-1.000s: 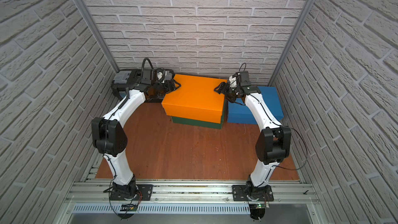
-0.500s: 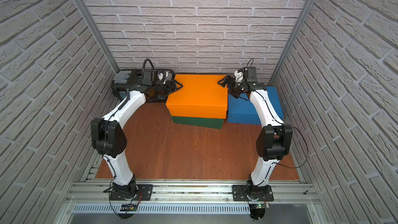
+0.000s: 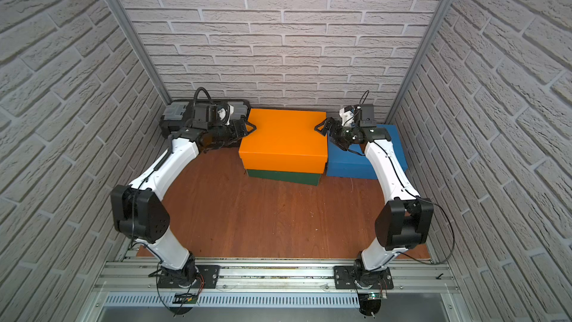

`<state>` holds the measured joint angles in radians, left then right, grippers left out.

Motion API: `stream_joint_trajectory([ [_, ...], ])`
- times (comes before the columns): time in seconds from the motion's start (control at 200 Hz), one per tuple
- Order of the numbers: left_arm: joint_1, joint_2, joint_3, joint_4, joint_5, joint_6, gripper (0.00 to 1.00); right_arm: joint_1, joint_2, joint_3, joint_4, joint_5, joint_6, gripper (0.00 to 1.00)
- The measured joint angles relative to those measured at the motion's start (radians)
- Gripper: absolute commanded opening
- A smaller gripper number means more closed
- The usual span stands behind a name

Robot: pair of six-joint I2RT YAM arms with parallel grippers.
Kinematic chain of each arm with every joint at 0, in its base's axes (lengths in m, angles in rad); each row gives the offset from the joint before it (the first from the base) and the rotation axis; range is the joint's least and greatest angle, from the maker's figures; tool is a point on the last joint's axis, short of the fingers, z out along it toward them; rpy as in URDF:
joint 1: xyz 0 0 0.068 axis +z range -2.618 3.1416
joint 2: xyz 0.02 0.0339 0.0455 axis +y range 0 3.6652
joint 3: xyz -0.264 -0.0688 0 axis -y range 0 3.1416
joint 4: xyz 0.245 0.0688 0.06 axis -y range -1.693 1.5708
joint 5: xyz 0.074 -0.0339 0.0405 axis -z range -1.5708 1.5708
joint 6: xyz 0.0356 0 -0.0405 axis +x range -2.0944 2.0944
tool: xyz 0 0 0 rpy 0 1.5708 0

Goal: Stack the shoeboxes
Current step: Adjust the shoebox.

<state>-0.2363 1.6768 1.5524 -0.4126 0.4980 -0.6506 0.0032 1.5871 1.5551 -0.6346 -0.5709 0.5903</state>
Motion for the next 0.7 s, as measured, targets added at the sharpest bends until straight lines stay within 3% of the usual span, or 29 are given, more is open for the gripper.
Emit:
stream_joint_trajectory([
  [0.145, -0.008, -0.010, -0.002, -0.010, 0.001, 0.008, 0.92, 0.020, -0.037, -0.056, 0.018, -0.020, 0.006, 0.88],
  [0.34, -0.022, 0.002, -0.004, -0.006, -0.021, -0.003, 0.89, 0.054, -0.035, -0.116, 0.049, 0.003, 0.031, 0.87],
  [0.7, -0.029, 0.140, 0.108, 0.005, -0.041, -0.015, 0.88, 0.060, -0.035, -0.136, 0.081, 0.039, 0.062, 0.82],
])
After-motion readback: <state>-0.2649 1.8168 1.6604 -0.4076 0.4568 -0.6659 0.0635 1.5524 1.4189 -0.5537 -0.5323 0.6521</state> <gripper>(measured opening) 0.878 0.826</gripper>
